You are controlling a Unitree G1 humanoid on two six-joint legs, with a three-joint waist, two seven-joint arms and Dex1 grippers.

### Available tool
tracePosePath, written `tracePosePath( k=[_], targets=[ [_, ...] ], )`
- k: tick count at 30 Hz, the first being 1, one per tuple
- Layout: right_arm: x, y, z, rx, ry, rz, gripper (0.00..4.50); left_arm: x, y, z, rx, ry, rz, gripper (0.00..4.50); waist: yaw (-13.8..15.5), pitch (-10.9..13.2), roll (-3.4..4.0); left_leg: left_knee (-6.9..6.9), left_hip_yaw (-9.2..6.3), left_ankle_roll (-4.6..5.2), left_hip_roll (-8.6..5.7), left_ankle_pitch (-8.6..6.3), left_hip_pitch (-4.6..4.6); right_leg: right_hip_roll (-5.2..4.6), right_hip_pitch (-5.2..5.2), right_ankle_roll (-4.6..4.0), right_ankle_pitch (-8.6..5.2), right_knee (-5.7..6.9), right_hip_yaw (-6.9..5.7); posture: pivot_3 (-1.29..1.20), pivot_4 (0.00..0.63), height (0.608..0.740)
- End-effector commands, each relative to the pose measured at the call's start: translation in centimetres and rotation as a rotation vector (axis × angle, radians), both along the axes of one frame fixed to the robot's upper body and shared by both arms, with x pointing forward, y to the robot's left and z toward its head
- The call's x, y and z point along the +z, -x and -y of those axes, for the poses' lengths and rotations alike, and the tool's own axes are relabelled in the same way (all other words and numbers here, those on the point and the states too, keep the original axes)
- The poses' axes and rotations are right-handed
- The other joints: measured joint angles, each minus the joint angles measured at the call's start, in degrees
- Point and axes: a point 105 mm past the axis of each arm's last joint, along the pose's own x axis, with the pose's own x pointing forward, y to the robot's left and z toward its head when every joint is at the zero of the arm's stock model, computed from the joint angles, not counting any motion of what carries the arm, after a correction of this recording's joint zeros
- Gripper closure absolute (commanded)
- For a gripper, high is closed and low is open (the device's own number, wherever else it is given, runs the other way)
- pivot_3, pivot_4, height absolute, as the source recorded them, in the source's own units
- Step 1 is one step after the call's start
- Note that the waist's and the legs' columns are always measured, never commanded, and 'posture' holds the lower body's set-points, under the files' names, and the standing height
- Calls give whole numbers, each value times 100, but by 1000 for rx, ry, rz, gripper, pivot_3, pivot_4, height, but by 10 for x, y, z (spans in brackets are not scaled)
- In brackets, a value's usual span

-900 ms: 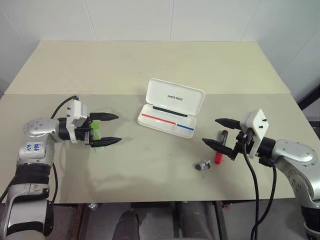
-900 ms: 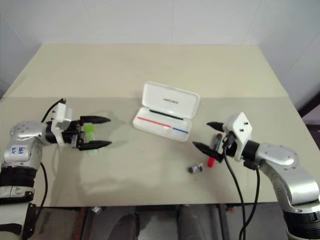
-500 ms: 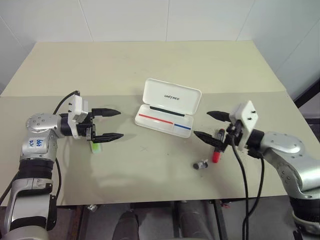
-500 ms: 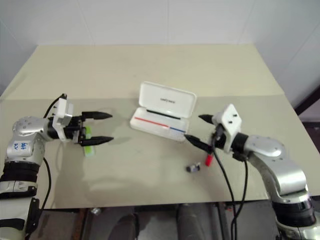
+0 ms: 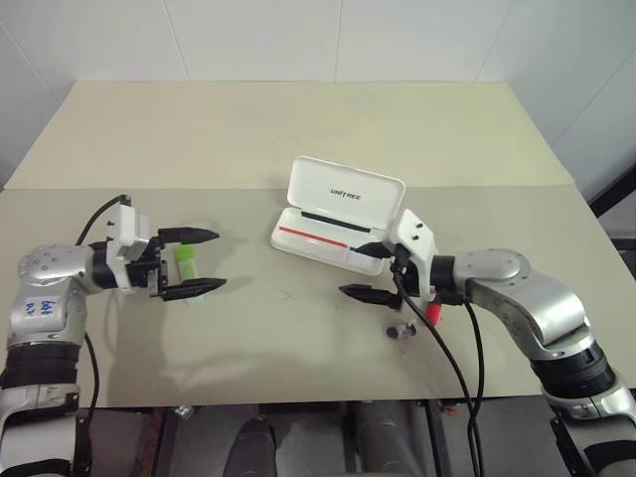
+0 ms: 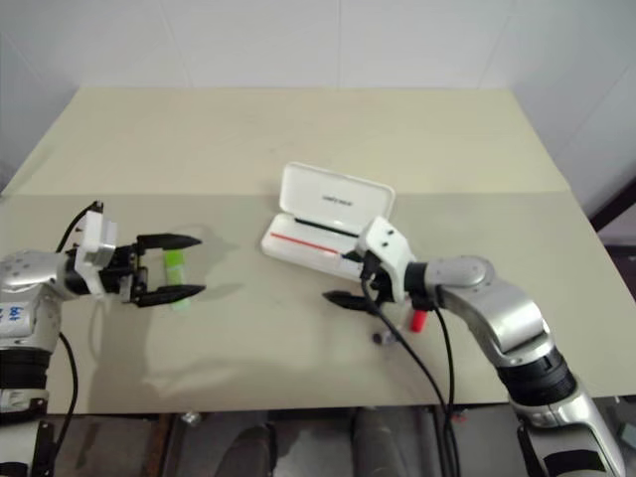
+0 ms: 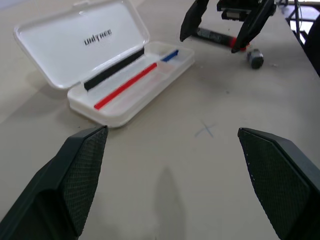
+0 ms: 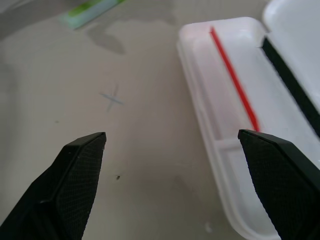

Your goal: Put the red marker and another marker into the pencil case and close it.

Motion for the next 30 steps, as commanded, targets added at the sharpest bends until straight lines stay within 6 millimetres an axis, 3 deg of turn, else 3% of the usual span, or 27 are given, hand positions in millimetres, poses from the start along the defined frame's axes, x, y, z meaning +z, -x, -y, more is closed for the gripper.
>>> tracePosePath(
  k=[1,19,22,30],
  targets=[
    [1,-2,-4,28,14,17,0,17,10,-6,-14,4,42,35,-5,0,0,0,0,0,0,0,0,0,0,-1,-1,0,0,0,150,740],
    [-14,-29,0,9,141,27,0,17,14,-5,25,7,57,35,-27,0,0,-4,0,0,1,0,1,1,-3,9,4,2,-2,0,150,740],
    [-16,-34,1,-4,167,29,646,17,14,-4,28,9,59,0,-28,0,0,-1,0,0,1,0,2,1,-2,6,3,3,-1,0,150,740],
    [-10,-40,-1,-9,179,48,3522,16,12,-2,36,17,63,0,-25,0,0,-4,0,0,1,0,1,0,-3,17,8,3,-3,0,150,740]
  ],
)
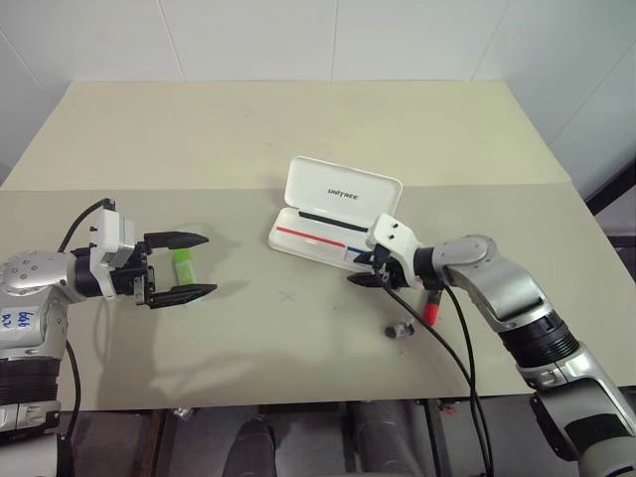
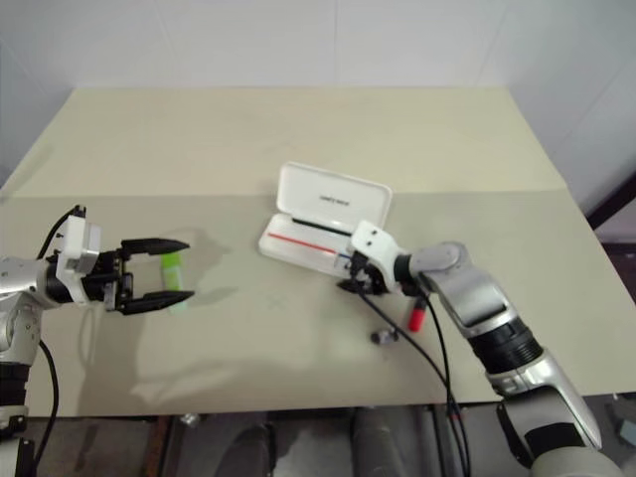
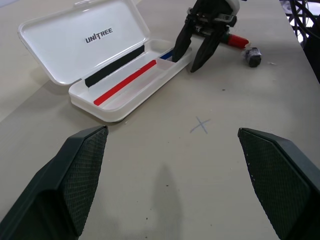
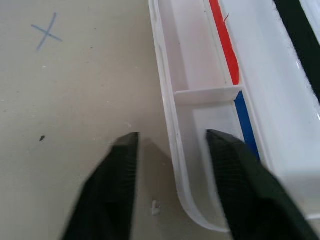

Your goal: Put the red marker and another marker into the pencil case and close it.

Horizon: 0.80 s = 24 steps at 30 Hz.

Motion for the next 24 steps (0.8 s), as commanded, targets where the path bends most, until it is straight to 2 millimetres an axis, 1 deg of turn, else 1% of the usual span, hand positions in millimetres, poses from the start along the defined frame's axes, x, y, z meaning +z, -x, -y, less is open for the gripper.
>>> tracePosePath(
  k=[1,2,3,5,7,10,13,14,17,19,20,22,24],
  targets=[
    [13,-2,-4,21,2,49,3780,11,3,2,-10,19,51,0,0,0,0,0,0,0,0,0,0,0,0,0,0,0,0,0,150,740],
    [14,-3,-4,18,3,54,4177,11,2,2,-9,21,52,0,0,0,0,0,0,0,0,0,0,0,0,0,0,0,0,0,150,740],
    [15,-4,-3,14,3,61,4469,11,2,3,-10,22,52,0,-1,0,0,0,0,0,0,0,0,0,0,0,0,0,0,0,150,740],
    [21,-3,-6,33,-16,96,4469,11,1,4,-14,25,54,0,-1,0,0,2,0,0,0,0,1,0,1,0,0,2,0,0,150,740],
    [27,4,-10,89,-36,134,4469,11,1,5,-22,32,53,0,-1,0,0,2,0,0,0,0,0,0,0,0,0,2,0,0,150,740],
    [31,15,-15,161,-37,187,4469,11,0,4,-27,33,53,0,1,0,0,0,0,0,0,0,0,0,0,3,2,2,0,0,150,740],
    [28,32,-18,228,-19,205,4469,12,-2,3,-28,36,59,0,5,0,0,-4,0,1,0,-1,-1,0,-2,27,11,2,-3,0,150,740],
    [27,39,-20,255,-11,211,4469,12,-2,3,-31,37,60,0,8,0,0,-3,0,1,0,-2,-1,0,-1,47,19,2,-3,0,150,740],
    [15,61,-20,349,77,248,4469,12,-3,4,-41,43,58,0,22,0,0,-3,0,0,0,-3,-2,-1,-1,51,21,-1,-3,0,150,740],
    [9,72,-19,391,102,239,4469,11,-3,6,-51,48,54,0,23,0,-1,-1,0,0,0,-3,-2,0,0,47,18,-1,-4,0,150,740],
    [8,75,-18,401,107,232,4469,11,-3,6,-55,50,52,0,22,0,-1,1,0,0,0,-3,-2,0,0,41,16,-2,-5,0,150,740],
    [6,78,-17,409,111,222,4469,10,-3,7,-59,52,49,0,14,0,-1,6,0,0,0,-3,-2,-1,1,1,-6,-2,-4,0,150,740],
    [5,79,-16,410,113,219,4469,9,-3,6,-59,51,46,0,1,0,-1,11,1,-1,0,-3,-1,-1,2,-10,-12,-2,-3,0,150,740]
  ],
)
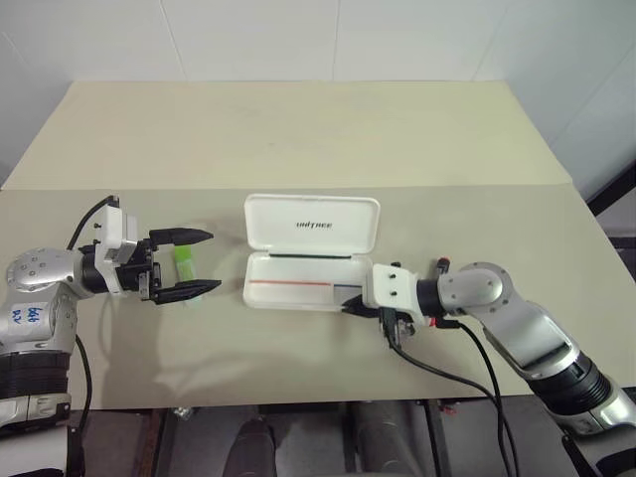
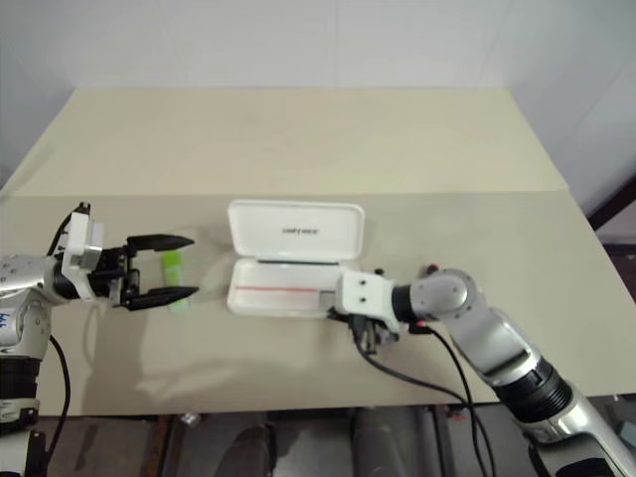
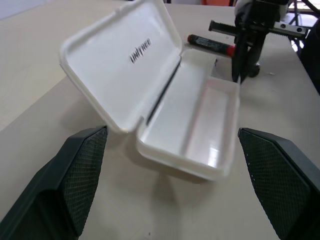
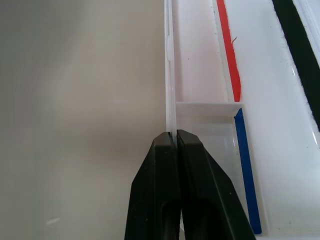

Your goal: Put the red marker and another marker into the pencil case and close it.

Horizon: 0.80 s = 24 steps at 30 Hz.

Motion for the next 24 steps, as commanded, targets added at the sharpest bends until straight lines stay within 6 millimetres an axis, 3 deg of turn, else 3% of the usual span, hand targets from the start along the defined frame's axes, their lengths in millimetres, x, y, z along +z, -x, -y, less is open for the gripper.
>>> tracePosePath(
  k=[1,10,13,22,24],
  targets=[
    [8,5,-2,38,-1,48,4469,8,1,0,-16,15,35,0,-4,0,0,0,0,0,0,0,3,0,1,0,0,1,0,0,150,740],
    [-2,-7,-1,0,8,54,4469,5,2,2,-15,18,29,0,9,-1,-2,-1,0,-2,0,1,5,0,3,-4,-2,4,0,0,150,740],
    [-4,-8,-1,3,8,54,3816,5,2,3,-12,20,28,0,9,-1,-2,-1,0,-1,0,1,5,0,3,3,1,6,0,0,150,740],
    [1,-4,1,19,-6,58,540,2,2,6,-8,28,28,0,12,-1,-2,0,-1,-1,0,1,5,0,3,2,1,8,-1,0,150,740],
    [3,-2,2,22,-14,60,63,2,2,7,-10,30,27,0,14,-1,-2,0,-1,-2,0,1,5,0,3,3,1,8,0,0,150,740]
  ],
)
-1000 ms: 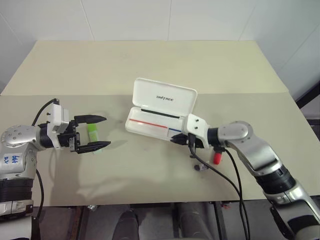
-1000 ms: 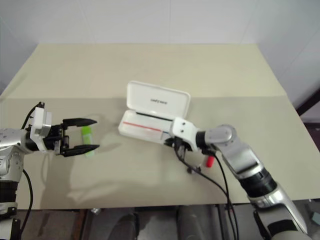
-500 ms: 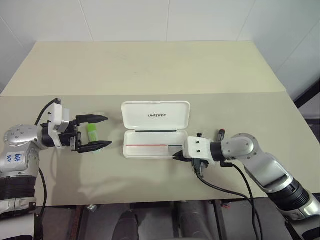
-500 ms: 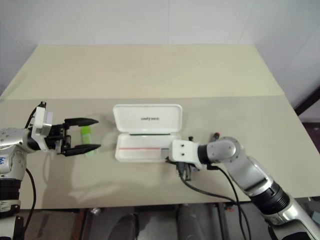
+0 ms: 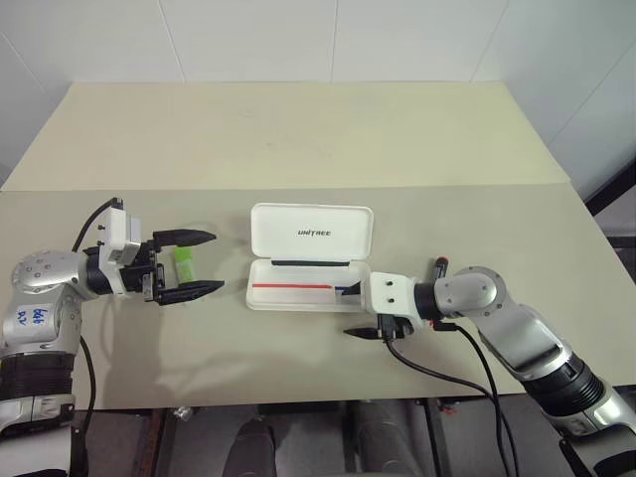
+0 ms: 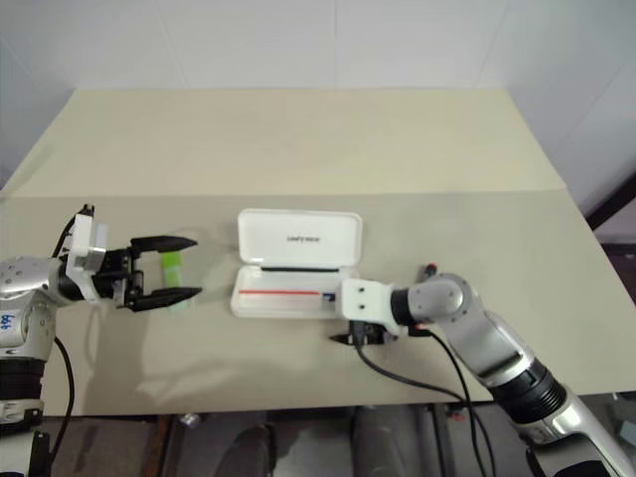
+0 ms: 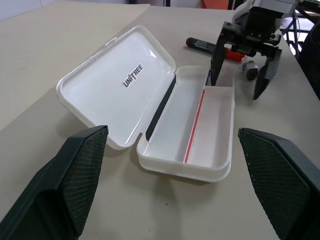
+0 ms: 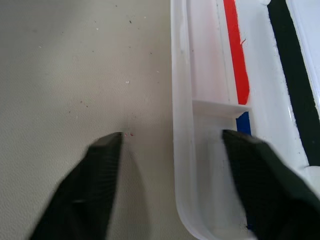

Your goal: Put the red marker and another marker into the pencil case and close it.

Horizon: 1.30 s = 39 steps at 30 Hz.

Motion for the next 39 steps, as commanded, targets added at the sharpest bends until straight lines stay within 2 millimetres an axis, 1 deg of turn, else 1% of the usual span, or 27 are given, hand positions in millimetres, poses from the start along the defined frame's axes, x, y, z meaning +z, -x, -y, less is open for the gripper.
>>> tracePosePath(
  k=[1,5,8,10,14,18,21,24,26,29,32,35,39],
  targets=[
    [15,6,1,25,-43,29,63,6,2,5,-21,13,35,0,2,0,0,0,0,0,0,0,0,0,0,0,0,0,0,0,150,740],
    [26,11,3,28,-93,29,63,6,2,8,-29,17,36,0,5,0,0,0,0,0,0,0,0,0,0,1,1,1,0,0,150,740],
    [46,10,13,-25,-159,35,63,5,3,10,-43,23,32,0,4,0,0,1,0,0,0,0,0,0,0,2,1,2,0,0,150,740],
    [55,8,21,-74,-190,39,63,4,5,11,-51,26,29,0,11,0,0,1,0,0,0,0,0,0,1,3,2,2,0,0,150,740],
    [70,-2,47,-252,-258,43,63,2,7,12,-65,32,25,0,16,-1,-2,0,0,0,0,0,1,0,2,1,0,1,0,0,150,740],
    [81,-18,77,-495,-345,62,63,0,8,13,-76,37,26,0,19,-1,-2,2,0,0,0,0,0,0,2,-5,-2,1,1,0,150,740],
    [76,-20,95,-630,-354,36,63,-1,6,15,-81,38,21,0,18,-1,-2,1,0,0,0,0,1,0,2,-15,-6,0,1,0,150,740],
    [61,-17,112,-766,-327,-42,63,-2,3,20,-98,41,17,0,22,-1,-2,0,0,0,0,0,1,-1,2,-17,-7,-2,2,0,150,740],
    [53,-14,117,-828,-316,-80,63,-2,1,22,-107,41,15,0,22,-1,-2,1,0,0,-1,0,-2,0,1,-16,-7,-4,2,0,150,740],
    [47,-13,120,-890,-333,-113,63,-3,-2,25,-124,43,13,0,17,-1,-2,2,0,0,-1,0,-2,0,2,-17,-7,-4,3,0,150,740],
    [43,-13,117,-930,-361,-137,63,-3,-4,27,-134,42,12,0,5,-1,-2,2,0,0,0,0,-1,0,2,-18,-7,-7,4,0,150,740],
    [38,-16,115,-972,-388,-155,63,-3,-5,29,-140,43,14,0,2,-1,-2,0,0,0,0,0,2,1,2,-18,-7,-7,4,0,150,740],
    [25,-21,117,-1047,-403,-185,63,-3,-6,29,-142,43,12,0,12,-1,-2,-1,0,0,-1,0,-2,0,2,-14,-6,-8,4,0,150,740]
  ],
)
